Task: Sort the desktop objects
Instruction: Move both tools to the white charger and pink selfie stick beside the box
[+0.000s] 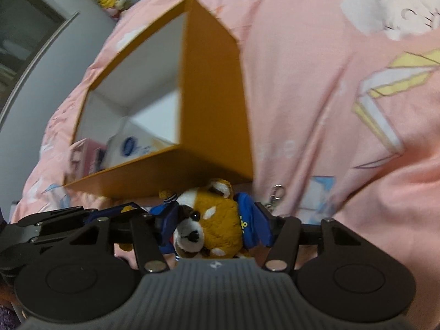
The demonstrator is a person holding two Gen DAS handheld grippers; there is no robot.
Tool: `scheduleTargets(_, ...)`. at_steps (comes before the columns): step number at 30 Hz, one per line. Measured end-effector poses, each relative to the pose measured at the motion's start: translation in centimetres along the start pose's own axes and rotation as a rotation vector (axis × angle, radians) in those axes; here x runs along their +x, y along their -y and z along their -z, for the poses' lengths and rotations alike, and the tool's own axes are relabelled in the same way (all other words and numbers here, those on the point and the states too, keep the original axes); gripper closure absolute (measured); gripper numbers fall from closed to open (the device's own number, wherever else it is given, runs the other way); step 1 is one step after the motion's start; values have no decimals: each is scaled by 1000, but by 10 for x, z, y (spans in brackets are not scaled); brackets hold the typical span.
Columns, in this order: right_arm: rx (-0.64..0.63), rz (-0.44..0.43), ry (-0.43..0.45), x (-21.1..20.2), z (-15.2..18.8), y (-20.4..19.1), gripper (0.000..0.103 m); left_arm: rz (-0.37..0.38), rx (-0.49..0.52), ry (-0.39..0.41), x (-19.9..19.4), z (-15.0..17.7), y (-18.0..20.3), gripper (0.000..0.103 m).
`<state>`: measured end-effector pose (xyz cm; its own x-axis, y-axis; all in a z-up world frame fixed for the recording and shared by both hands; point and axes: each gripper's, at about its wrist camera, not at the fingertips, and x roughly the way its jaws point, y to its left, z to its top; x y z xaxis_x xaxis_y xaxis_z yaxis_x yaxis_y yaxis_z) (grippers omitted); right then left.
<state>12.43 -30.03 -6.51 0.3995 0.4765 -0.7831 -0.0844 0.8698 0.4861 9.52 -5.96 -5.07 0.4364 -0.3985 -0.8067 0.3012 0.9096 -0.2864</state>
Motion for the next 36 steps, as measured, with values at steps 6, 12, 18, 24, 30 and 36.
scheduleTargets(6, -75, -58, -24, 5, 4, -32, 44, -116, -46, 48, -37, 15, -17, 86)
scheduleTargets(12, -189, 104, -51, 8, 11, -37, 53, -302, -83, 49, -54, 26, -40, 86)
scheduleTargets(18, -360, 233, -83, 12, 33, -53, 58, -477, -57, 31, -53, 31, -48, 85)
scheduleTargets(24, -577, 245, -148, 31, 59, -91, 64, -429, -84, 107, -70, 27, -51, 85)
scheduleTargets(30, -714, 400, -229, 67, 84, -103, 72, -375, -63, 156, -76, 26, -44, 85)
scheduleTargets(36, -803, 477, -218, 72, 96, -108, 82, -201, -79, 136, -69, 24, -37, 85)
